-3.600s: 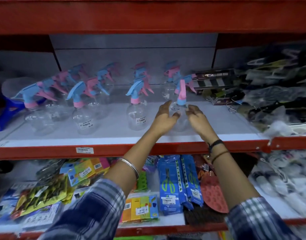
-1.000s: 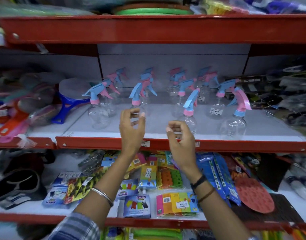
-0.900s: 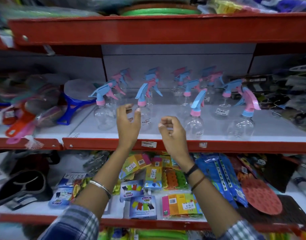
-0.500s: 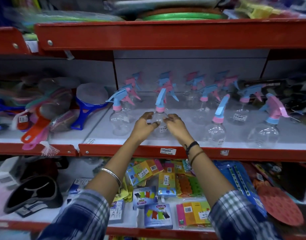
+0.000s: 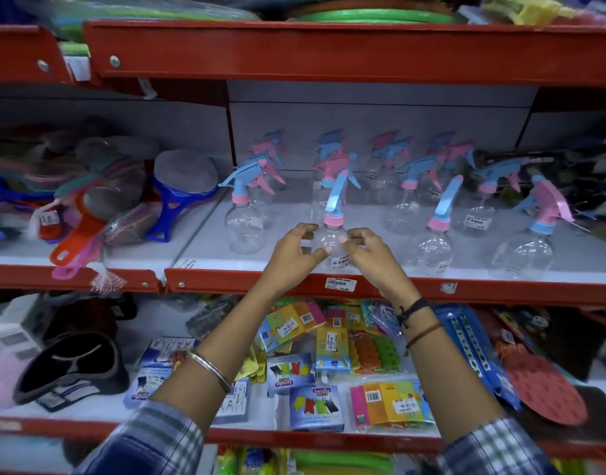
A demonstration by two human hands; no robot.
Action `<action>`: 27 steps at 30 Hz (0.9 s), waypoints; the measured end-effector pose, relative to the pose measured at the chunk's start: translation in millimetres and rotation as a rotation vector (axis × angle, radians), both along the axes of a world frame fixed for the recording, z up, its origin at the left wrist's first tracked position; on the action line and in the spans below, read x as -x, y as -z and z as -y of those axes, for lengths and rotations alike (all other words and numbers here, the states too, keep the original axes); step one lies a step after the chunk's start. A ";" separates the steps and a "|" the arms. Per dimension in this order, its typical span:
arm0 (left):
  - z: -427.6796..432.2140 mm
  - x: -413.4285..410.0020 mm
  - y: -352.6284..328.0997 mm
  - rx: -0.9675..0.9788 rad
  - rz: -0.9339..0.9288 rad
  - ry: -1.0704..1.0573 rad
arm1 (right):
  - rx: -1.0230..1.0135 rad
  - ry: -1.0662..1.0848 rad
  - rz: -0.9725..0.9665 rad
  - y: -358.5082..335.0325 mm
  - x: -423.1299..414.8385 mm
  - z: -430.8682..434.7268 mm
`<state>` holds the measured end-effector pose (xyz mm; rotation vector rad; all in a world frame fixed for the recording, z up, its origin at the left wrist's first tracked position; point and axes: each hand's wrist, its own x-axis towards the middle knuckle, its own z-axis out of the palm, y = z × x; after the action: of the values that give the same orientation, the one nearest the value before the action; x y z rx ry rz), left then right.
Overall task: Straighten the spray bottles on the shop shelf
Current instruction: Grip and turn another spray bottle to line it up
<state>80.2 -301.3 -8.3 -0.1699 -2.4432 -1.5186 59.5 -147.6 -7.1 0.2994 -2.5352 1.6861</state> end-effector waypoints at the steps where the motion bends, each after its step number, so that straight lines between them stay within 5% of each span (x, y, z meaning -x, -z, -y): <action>1: 0.0 -1.1 -0.2 0.000 0.002 0.001 | -0.015 -0.003 0.004 -1.3 -2.1 0.4; 5: 3.3 -8.5 -0.8 -0.022 -0.015 -0.022 | -0.058 0.104 -0.072 -0.5 -14.8 5.8; 9: 21.8 -22.4 -1.8 -0.177 -0.260 -0.271 | 0.125 0.281 -0.396 1.4 -46.7 24.0; 13: 59.1 -19.4 -3.7 -0.291 -0.395 -0.498 | 0.182 0.127 -0.532 -2.2 -61.4 69.6; 23: 129.1 38.9 -0.8 -0.163 0.060 -0.251 | 0.129 -0.128 0.105 -10.6 28.6 158.7; 27: 132.3 32.0 -3.8 -0.106 0.046 -0.221 | 0.160 -0.176 0.131 -11.0 32.8 163.3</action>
<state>48.1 -433.6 -4.4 0.1523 -2.3179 -1.5628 26.7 -310.9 3.9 0.4232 -2.5072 2.0235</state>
